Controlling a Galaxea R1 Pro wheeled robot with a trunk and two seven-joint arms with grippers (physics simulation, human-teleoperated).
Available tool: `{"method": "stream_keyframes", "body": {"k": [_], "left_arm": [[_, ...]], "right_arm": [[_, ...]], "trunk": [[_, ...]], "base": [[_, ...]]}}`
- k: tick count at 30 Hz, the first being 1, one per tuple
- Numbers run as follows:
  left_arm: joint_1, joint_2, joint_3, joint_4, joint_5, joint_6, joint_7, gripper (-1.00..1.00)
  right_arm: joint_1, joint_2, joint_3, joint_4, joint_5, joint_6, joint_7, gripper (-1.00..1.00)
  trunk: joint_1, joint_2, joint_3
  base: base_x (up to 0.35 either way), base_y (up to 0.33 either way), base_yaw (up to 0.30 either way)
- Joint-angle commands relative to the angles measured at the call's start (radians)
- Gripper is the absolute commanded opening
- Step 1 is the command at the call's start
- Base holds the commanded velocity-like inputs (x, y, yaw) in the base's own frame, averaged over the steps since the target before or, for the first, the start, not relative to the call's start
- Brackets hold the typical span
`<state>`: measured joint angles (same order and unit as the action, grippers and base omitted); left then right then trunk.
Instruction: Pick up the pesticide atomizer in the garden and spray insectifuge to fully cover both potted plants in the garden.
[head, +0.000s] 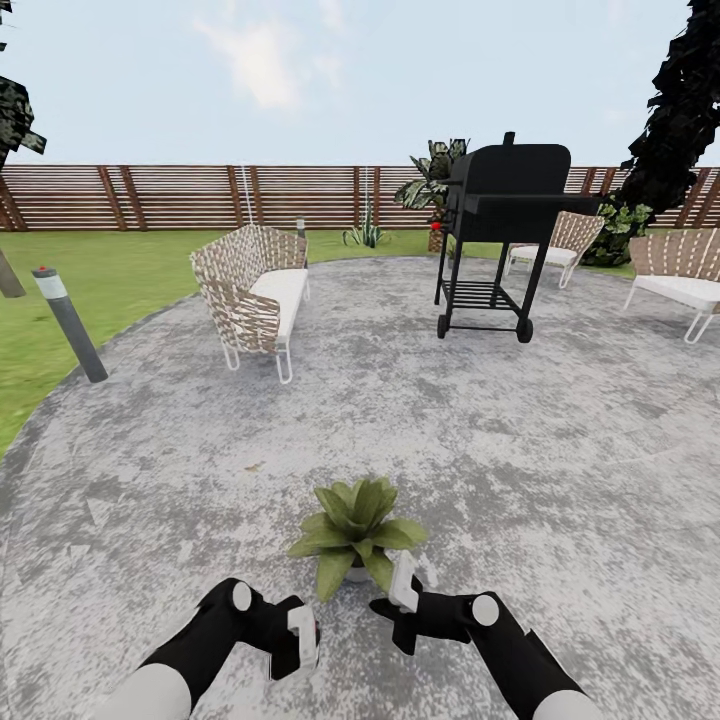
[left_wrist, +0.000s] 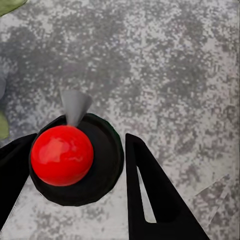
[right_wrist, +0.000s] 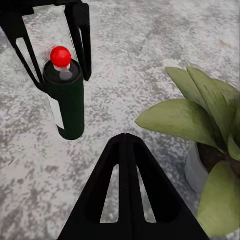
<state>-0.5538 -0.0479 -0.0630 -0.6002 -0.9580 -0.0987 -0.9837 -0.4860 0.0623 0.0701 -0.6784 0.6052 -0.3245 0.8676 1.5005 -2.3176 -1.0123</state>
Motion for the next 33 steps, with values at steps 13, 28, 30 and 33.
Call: {"method": "stream_keyframes", "body": {"k": [13, 28, 30, 33], "left_arm": [[-0.013, -0.038, 0.001, -0.003, -0.011, -0.004, 0.006, -1.0], [-0.015, -0.075, 0.004, -0.003, 0.004, -0.006, 0.022, -1.0], [-0.015, -0.078, 0.004, -0.003, 0.006, -0.006, 0.034, -1.0], [-0.015, -0.08, 0.006, -0.002, 0.007, -0.006, 0.043, -1.0]], "right_arm": [[0.0, 0.026, 0.0, -0.003, 0.008, -0.005, 0.001, -1.0], [0.0, 0.028, 0.0, -0.003, 0.008, -0.005, 0.001, -1.0], [0.0, 0.028, 0.0, -0.003, 0.008, -0.005, 0.001, -1.0], [0.0, 0.028, 0.0, -0.003, 0.008, -0.005, 0.001, -1.0]], "trunk": [[0.0, 0.0, -0.001], [0.0, 0.0, -0.001], [0.0, 0.0, -0.001], [0.0, 0.0, -0.001]], "base": [[0.0, 0.0, 0.0], [0.0, 0.0, 0.0], [0.0, 0.0, 0.0], [0.0, 0.0, 0.0]]}}
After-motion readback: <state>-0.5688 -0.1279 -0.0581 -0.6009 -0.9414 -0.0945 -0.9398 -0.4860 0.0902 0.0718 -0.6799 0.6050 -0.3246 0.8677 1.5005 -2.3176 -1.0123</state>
